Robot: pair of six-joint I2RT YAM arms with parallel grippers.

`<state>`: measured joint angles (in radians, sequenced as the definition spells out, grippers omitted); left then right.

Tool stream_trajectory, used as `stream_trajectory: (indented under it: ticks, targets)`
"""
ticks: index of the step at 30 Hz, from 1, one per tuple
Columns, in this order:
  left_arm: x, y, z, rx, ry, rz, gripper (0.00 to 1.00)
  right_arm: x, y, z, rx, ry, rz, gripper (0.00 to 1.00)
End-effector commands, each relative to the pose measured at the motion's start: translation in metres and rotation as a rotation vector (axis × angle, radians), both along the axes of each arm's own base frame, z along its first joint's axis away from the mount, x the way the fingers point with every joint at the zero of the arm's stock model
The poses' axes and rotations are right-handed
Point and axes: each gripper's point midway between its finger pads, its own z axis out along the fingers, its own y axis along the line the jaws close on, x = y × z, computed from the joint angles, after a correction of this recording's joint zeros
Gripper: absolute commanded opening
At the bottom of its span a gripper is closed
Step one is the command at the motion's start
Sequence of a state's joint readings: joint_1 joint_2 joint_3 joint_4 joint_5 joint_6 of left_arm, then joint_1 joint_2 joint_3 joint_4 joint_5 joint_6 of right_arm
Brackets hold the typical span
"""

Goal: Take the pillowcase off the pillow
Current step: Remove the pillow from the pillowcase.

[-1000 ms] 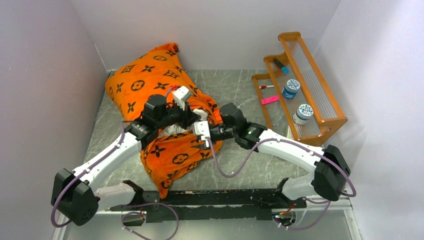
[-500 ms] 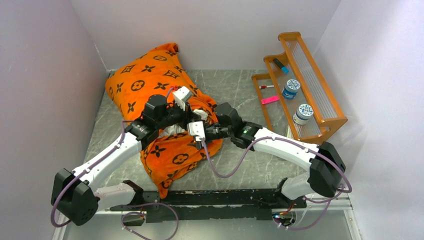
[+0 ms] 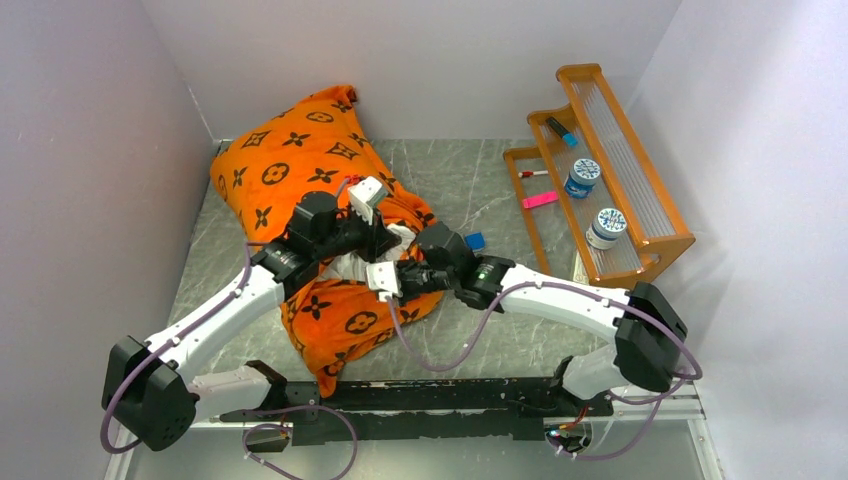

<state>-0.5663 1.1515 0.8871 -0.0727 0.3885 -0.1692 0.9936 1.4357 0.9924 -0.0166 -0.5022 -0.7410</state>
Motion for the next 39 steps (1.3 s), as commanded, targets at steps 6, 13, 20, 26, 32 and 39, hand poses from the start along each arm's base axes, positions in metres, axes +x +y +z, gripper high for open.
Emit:
stream_trajectory:
  ticks: [6,13,20,26,32,39]
  targets:
    - [0.043,0.014,0.061,-0.043,-0.134,0.166,0.05,-0.061,-0.048,-0.059,-0.128,0.123,-0.049,0.0]
    - [0.077,0.029,0.098,-0.096,-0.107,0.263,0.05,-0.072,-0.062,-0.084,-0.116,0.148,-0.084,0.0]
    - [0.088,0.028,0.144,-0.179,-0.124,0.28,0.05,-0.063,-0.056,-0.106,-0.047,0.115,-0.133,0.0]
    - [0.065,0.02,0.127,-0.209,-0.124,0.185,0.05,-0.048,-0.049,-0.115,0.044,0.05,-0.18,0.0]
    - [0.026,0.031,0.08,-0.111,-0.102,0.111,0.32,-0.035,-0.034,-0.104,0.138,-0.005,-0.198,0.0]
    - [-0.017,0.038,0.059,-0.077,-0.106,0.029,0.61,-0.033,-0.023,-0.093,0.258,0.002,-0.2,0.0]
